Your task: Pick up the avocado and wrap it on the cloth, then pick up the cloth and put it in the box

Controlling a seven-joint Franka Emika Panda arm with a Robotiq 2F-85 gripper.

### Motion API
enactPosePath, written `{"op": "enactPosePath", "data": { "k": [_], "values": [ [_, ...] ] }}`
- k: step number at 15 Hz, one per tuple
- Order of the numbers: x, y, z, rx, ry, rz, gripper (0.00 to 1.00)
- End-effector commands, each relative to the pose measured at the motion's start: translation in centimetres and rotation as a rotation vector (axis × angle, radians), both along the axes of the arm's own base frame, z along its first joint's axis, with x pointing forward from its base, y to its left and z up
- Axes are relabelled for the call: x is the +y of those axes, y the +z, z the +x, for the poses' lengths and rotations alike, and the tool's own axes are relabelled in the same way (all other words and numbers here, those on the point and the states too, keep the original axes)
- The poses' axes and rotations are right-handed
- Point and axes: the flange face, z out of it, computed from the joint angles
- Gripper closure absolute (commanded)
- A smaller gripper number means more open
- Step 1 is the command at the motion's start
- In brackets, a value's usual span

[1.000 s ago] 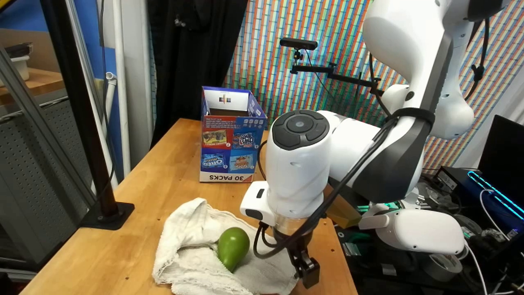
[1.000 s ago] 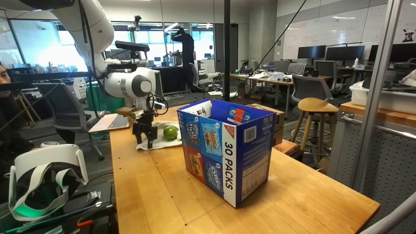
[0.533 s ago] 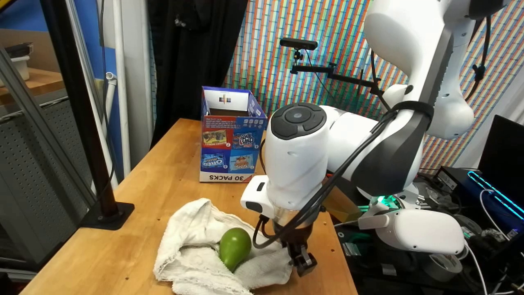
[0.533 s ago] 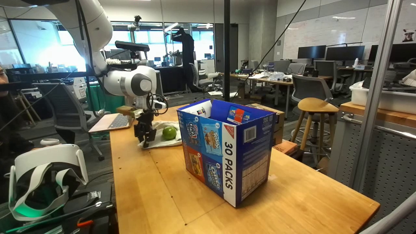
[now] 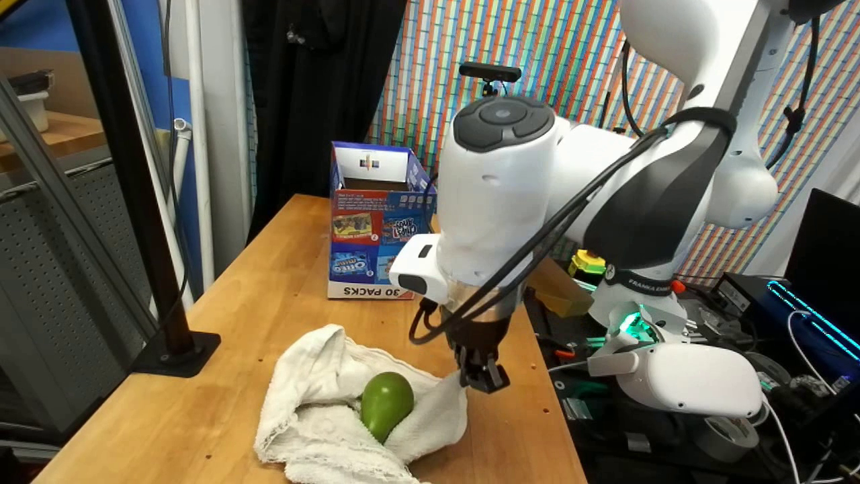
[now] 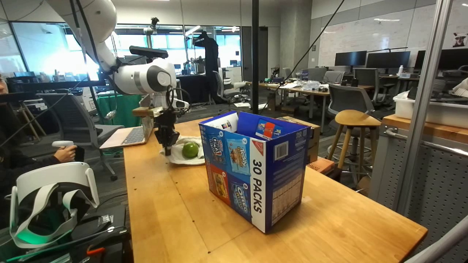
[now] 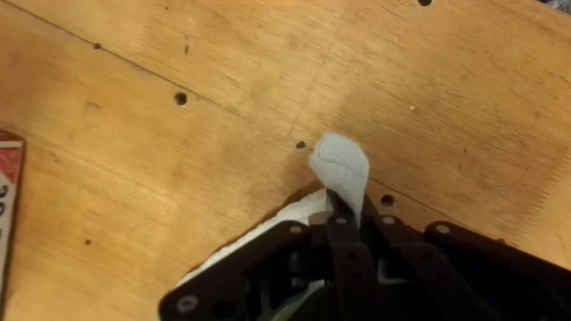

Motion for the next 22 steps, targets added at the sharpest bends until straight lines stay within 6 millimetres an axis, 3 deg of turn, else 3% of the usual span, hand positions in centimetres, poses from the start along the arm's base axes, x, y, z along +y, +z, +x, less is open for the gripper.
{"op": "enactPosePath", "data": {
  "k": [1, 9, 15, 18, 22],
  "values": [
    [-0.5, 4.6, 1.4, -0.067, 0.006, -0.051, 0.94],
    [-0.8, 7.9, 4.4, -0.119, -0.011, -0.069, 0.94],
    [-0.8, 10.5, 5.3, -0.162, -0.014, -0.075, 0.94],
    [0.6, 10.9, 5.8, -0.171, 0.006, -0.056, 0.94],
    [2.7, 9.5, 6.7, -0.178, 0.040, 0.009, 0.94]
  ]
}}
